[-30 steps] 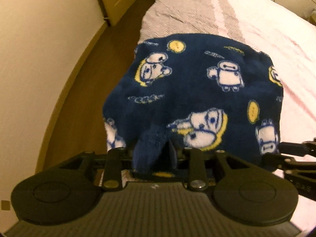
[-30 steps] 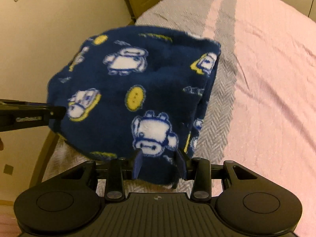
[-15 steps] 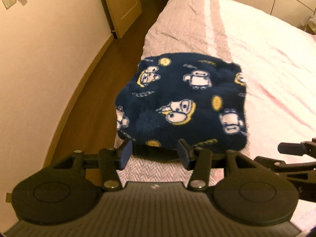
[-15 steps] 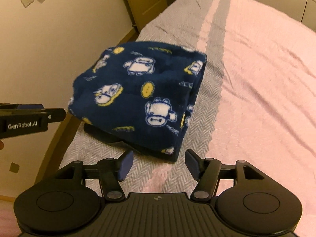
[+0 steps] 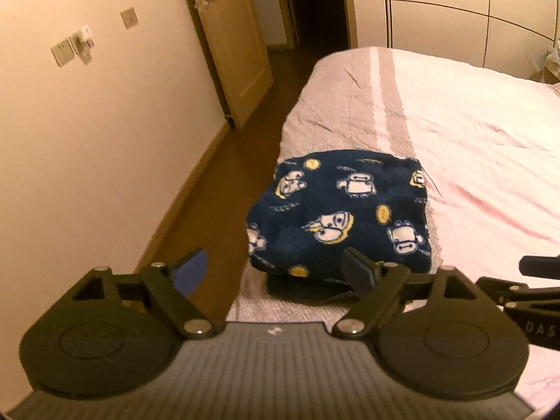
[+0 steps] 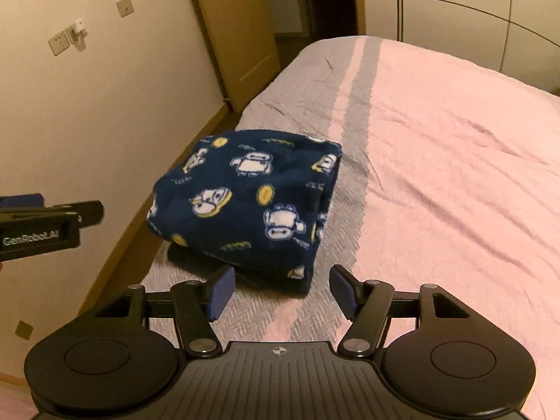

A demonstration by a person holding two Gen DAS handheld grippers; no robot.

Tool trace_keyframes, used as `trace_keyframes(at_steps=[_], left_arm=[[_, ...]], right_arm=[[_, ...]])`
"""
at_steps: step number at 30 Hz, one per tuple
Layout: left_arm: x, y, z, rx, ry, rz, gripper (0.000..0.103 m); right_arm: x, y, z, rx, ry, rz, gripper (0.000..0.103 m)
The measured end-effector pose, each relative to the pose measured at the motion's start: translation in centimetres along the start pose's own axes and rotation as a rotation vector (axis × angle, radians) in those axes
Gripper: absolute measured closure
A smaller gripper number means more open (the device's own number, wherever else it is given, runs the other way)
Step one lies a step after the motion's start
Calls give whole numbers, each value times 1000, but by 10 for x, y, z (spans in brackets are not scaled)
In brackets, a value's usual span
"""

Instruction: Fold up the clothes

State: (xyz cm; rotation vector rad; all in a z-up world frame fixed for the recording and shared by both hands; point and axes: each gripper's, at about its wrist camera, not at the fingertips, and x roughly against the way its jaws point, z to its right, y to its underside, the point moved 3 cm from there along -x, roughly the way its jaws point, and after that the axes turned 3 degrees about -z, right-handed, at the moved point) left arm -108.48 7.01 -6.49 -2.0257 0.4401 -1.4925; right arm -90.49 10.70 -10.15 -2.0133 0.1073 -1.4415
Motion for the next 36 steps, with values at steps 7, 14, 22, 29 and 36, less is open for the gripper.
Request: trace_keyframes(at_steps=[7, 14, 22, 29, 36], left_arm=[[11, 12, 0, 3, 7, 18, 21], [14, 17, 3, 55, 16, -24, 21], [23, 19, 27, 176, -37, -56, 21], [39, 18, 73, 251, -90, -67, 21], [62, 30, 110, 340, -155, -86, 21]], right_arm=[[2, 13, -3, 3, 31, -33, 39], [-3, 11, 2, 35, 21, -58, 39], [-7, -5, 25, 161, -23, -99, 39], [1, -14, 64, 263, -65, -121, 39], [10, -12, 94, 351, -122, -149, 39]])
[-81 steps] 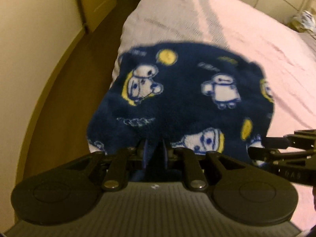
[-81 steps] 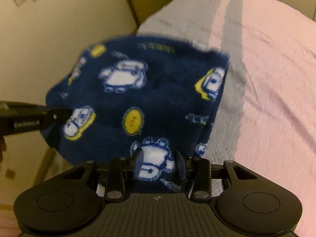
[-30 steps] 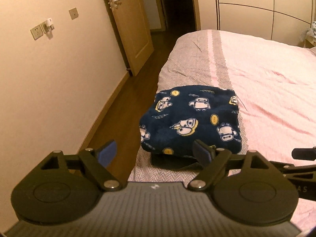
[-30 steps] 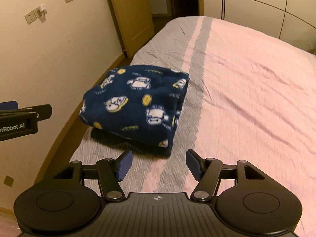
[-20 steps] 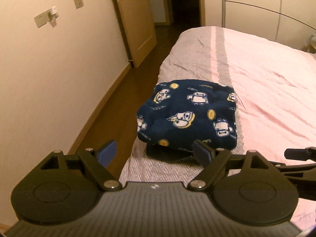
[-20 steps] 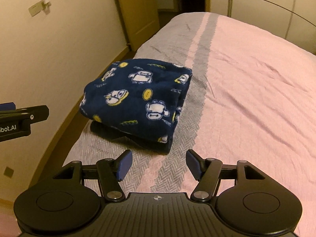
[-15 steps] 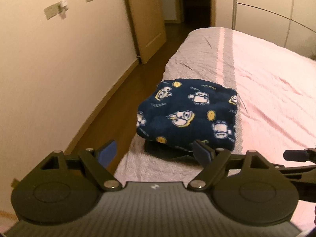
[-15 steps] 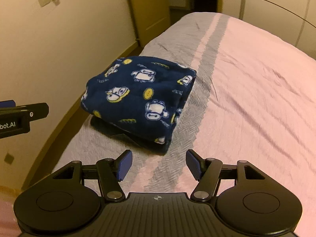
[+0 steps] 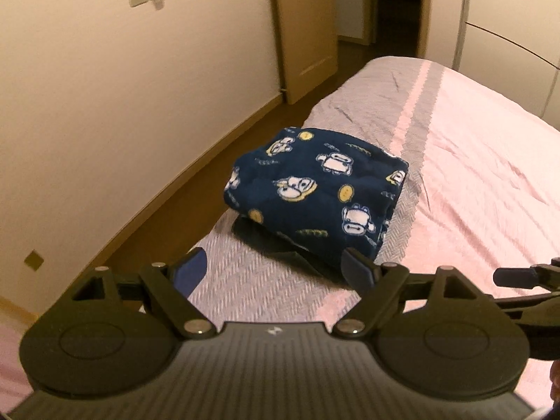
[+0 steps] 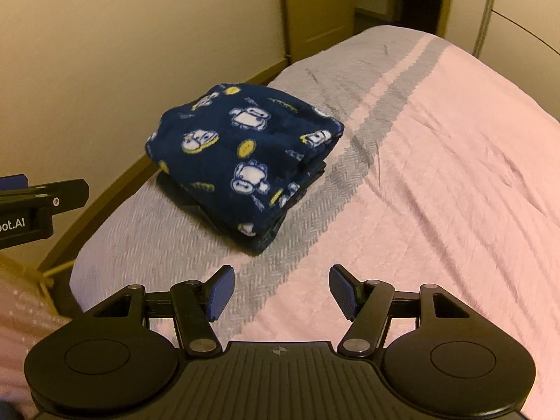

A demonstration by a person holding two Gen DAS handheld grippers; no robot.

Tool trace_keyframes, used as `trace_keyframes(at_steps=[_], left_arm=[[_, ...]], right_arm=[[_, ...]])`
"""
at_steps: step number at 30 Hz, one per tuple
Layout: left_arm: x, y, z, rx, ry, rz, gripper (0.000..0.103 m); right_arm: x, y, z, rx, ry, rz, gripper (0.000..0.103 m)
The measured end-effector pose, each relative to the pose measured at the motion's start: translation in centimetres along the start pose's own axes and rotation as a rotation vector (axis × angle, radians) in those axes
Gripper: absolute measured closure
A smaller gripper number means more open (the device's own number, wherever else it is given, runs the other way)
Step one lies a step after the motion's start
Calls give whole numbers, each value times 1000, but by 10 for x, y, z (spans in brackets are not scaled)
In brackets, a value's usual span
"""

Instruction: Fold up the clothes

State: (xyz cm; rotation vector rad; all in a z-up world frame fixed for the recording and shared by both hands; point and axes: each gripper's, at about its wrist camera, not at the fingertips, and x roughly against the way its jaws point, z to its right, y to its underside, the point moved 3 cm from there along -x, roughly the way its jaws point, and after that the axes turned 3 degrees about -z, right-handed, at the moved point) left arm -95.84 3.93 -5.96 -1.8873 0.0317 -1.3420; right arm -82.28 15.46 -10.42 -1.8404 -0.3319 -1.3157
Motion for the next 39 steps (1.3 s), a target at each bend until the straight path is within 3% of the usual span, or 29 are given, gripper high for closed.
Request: trace_keyframes(at_steps=[10, 22, 39], left_arm=[[24, 33, 26, 113, -55, -36, 21], [31, 46, 56, 235, -113, -62, 21], [-2, 39, 83, 231, -99, -153, 21]], right_arm=[[7, 20, 24, 98, -70, -26, 39], [8, 15, 59, 194, -107, -22, 39], [-19, -4, 92, 171, -132, -74, 39]])
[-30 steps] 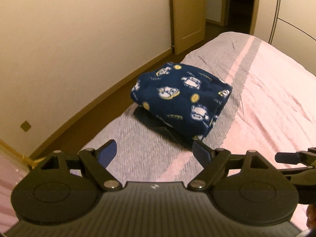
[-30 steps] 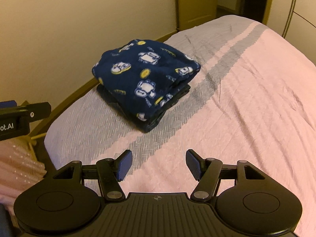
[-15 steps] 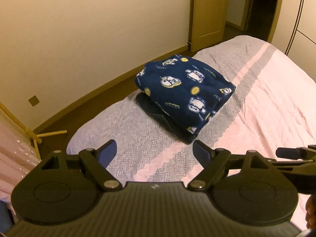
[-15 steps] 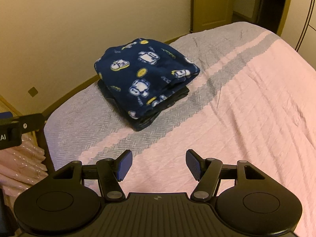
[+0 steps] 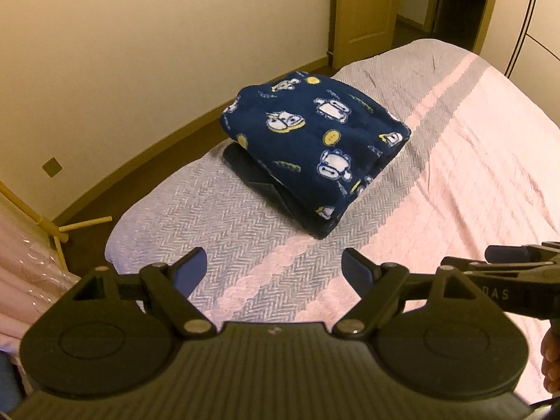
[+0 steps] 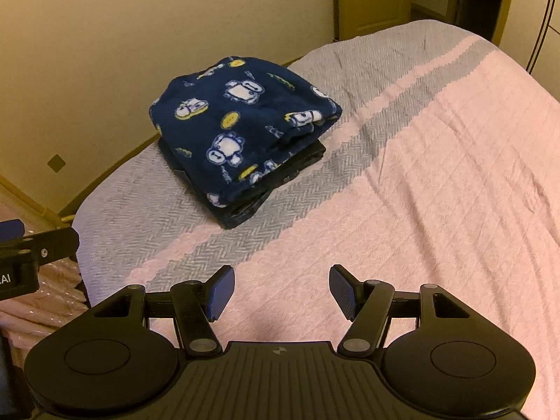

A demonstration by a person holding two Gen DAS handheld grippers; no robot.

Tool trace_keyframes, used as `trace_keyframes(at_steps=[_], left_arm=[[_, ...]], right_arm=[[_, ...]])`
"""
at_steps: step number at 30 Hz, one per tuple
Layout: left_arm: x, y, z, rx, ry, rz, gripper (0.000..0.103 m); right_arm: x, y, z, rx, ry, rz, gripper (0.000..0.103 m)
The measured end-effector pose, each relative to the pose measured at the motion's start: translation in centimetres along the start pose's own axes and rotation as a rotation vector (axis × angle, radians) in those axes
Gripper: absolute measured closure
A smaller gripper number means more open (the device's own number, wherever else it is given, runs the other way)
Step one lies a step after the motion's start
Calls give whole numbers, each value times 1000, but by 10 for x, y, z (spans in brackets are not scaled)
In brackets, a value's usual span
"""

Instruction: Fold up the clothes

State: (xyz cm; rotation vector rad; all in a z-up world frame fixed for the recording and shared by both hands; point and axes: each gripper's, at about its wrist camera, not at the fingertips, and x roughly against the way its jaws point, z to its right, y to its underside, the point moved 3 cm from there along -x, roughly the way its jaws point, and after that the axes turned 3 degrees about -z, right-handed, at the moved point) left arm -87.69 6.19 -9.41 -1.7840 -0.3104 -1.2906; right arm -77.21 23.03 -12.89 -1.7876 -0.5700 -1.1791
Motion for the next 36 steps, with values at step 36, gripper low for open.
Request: trace_keyframes(at_steps=[36], left_arm=[[-71, -22, -11, 10, 18, -109, 21]], right_arm=[[-45, -37, 2, 3, 15, -53, 39]])
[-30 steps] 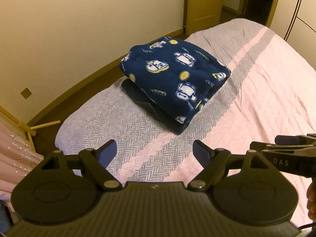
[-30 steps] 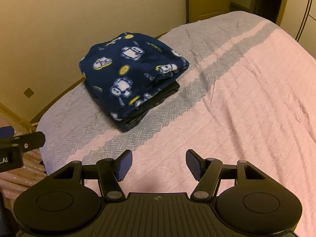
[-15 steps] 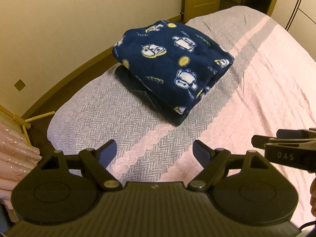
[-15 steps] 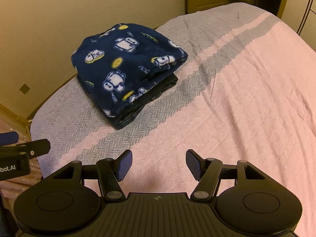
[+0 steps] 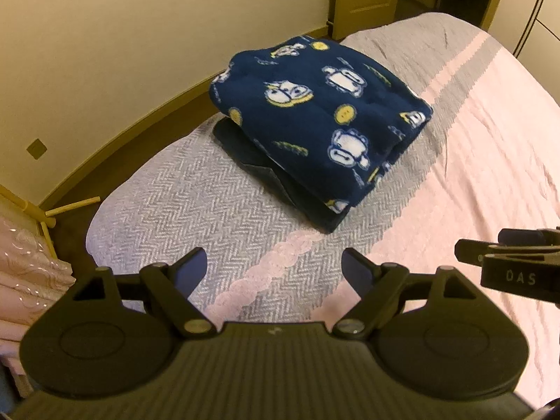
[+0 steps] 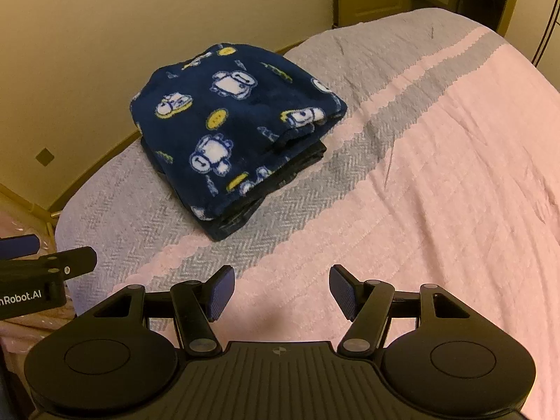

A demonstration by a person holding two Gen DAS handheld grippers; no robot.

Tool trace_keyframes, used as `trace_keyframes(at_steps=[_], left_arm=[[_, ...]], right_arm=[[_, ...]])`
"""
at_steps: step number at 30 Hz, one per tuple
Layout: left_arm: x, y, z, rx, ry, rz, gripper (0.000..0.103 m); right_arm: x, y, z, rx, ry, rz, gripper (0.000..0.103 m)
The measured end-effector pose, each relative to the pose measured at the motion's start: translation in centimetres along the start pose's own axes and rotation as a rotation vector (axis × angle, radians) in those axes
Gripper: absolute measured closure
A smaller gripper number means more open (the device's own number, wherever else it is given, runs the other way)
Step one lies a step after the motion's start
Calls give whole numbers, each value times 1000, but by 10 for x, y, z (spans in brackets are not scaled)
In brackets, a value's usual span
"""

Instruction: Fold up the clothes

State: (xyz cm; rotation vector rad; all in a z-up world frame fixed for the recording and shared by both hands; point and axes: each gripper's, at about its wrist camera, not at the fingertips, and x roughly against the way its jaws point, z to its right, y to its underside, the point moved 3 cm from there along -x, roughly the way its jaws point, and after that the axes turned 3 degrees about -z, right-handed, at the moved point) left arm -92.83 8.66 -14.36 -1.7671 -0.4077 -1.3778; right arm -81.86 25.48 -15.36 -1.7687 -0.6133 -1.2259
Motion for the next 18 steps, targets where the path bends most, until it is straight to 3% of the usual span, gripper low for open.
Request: trace_keyframes(at_steps=[11, 18], left_arm=[[5, -5, -16, 39, -4, 22, 21], [22, -1, -25, 37, -19, 79, 21]], right_arm=[[6, -6, -15, 15, -5, 30, 39], [19, -1, -27, 17, -4, 55, 39]])
